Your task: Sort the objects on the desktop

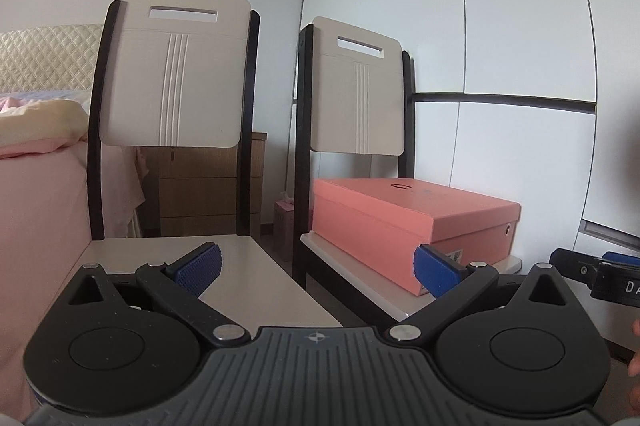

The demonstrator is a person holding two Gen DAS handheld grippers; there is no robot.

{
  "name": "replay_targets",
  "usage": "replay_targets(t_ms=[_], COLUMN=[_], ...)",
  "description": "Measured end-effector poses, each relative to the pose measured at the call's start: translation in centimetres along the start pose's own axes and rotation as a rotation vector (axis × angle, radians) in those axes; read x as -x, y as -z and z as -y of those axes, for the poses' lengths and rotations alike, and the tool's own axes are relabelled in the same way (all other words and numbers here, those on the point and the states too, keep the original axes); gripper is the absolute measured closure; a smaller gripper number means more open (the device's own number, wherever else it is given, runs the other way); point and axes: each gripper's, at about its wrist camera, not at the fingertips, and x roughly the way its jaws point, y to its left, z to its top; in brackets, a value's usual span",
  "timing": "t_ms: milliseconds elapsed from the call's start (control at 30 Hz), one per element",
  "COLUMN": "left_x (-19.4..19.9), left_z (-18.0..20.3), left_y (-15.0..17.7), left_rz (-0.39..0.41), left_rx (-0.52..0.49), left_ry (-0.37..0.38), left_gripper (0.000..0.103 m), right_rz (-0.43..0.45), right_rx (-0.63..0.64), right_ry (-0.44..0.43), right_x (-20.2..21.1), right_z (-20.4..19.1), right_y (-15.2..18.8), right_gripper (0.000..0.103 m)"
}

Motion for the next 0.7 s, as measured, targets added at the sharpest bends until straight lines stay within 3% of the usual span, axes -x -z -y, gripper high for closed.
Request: replay_targets(t_ms=[300, 700], left_x=[0.21, 0.11], left_z=[0.45, 0.18], left_y=[-0.20, -0.01], left_rz=[-0.010, -0.012], left_rx=[-0.005, -0.002], left_ry=[-0.019, -0.023], left_gripper=[0.000, 0.000], right_rz=[-0.002, -0.003], right_rx=[-0.017, 0.011], right_ry=[-0.008, 0.050], right_x=[-0.49, -0.80], right_z=[-0.35, -0.72], right_y=[-0.13, -0.04], right_gripper=[0.001, 0.001])
